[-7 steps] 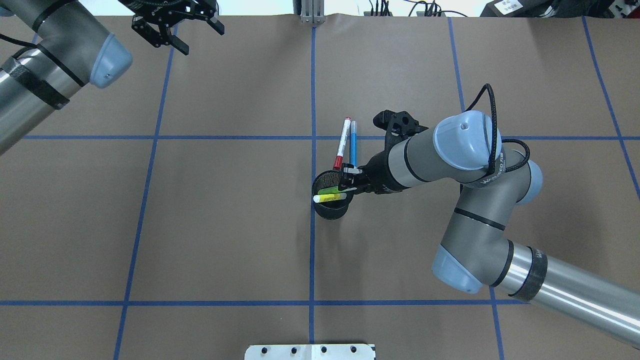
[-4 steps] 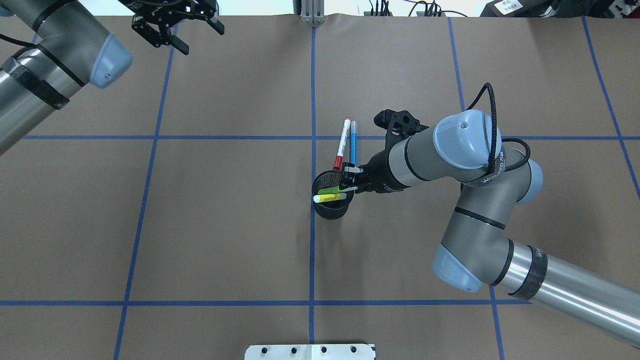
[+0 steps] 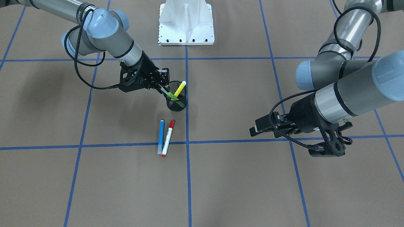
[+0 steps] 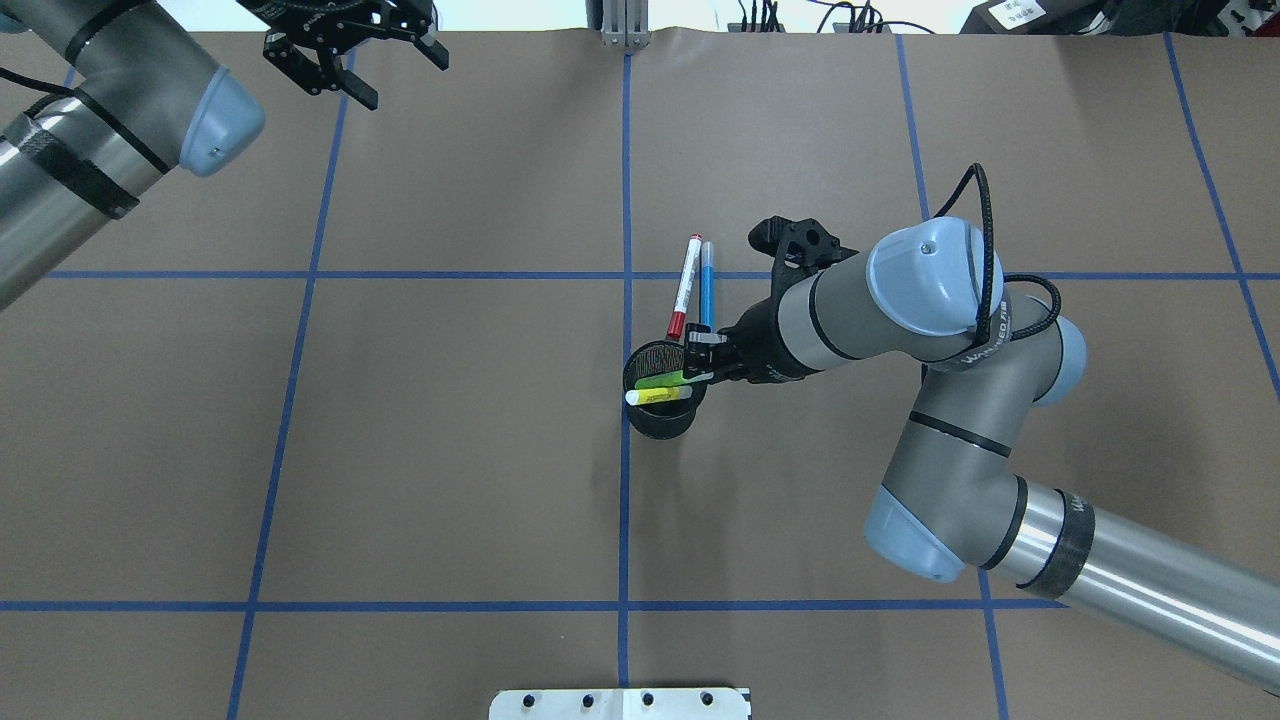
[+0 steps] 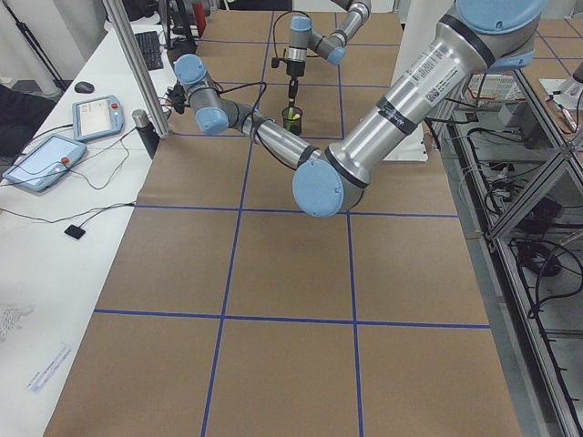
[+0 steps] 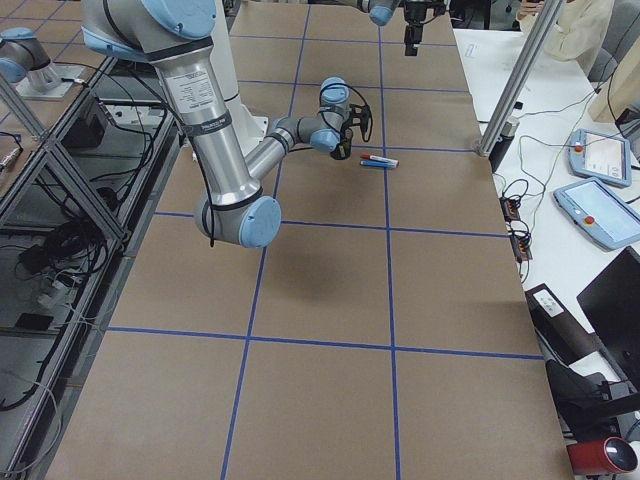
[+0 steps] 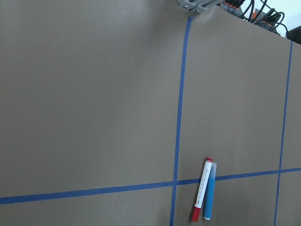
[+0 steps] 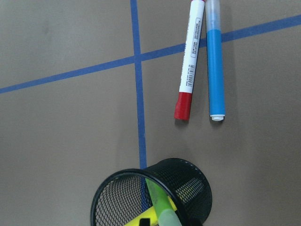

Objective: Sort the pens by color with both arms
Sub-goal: 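Close the right gripper on the green highlighter in the cup, then lift the green highlighter out of the cup with the right gripper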

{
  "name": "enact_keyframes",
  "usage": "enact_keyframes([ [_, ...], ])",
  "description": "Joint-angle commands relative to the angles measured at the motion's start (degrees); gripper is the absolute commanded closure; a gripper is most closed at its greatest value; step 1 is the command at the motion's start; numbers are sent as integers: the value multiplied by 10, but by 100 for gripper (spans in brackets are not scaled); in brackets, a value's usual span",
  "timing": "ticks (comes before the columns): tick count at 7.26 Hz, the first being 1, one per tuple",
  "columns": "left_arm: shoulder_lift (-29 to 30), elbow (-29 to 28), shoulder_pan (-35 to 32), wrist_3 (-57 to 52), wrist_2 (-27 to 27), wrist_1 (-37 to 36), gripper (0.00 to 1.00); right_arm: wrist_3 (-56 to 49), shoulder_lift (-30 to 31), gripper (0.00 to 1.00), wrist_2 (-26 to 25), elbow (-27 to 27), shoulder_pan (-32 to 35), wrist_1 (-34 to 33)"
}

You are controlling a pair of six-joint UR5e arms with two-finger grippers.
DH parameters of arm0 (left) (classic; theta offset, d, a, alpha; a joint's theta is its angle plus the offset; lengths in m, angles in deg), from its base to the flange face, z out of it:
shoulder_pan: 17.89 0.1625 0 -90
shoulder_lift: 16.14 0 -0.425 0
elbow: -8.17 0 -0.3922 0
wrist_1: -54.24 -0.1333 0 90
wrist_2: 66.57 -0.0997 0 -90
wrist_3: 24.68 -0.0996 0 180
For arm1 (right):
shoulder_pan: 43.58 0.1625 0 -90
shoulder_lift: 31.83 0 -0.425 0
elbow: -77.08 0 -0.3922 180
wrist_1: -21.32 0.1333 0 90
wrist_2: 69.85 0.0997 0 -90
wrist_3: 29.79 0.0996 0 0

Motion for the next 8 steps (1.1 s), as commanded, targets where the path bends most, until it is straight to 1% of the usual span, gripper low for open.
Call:
enact_keyframes([
  [1,0,0,1,0,1,0,1,1,0,75,0,0,2,0],
  [3,0,0,1,0,0,0,1,2,-1,84,2,-3,6,-1],
  [4,0,0,1,0,0,0,1,2,-2,85,9,-5,13,-3],
  [5,0,0,1,0,0,0,1,3,-2,85,44,-10,33,-4],
  [6,0,0,4,0,-7,0,1,3,0,85,62,-16,48,-4],
  [7,0,0,11,0,-21,0,1,3,0,85,69,-28,52,-14],
  [8,0,0,12,0,-21,0,1,3,-3,85,69,-46,53,-44],
])
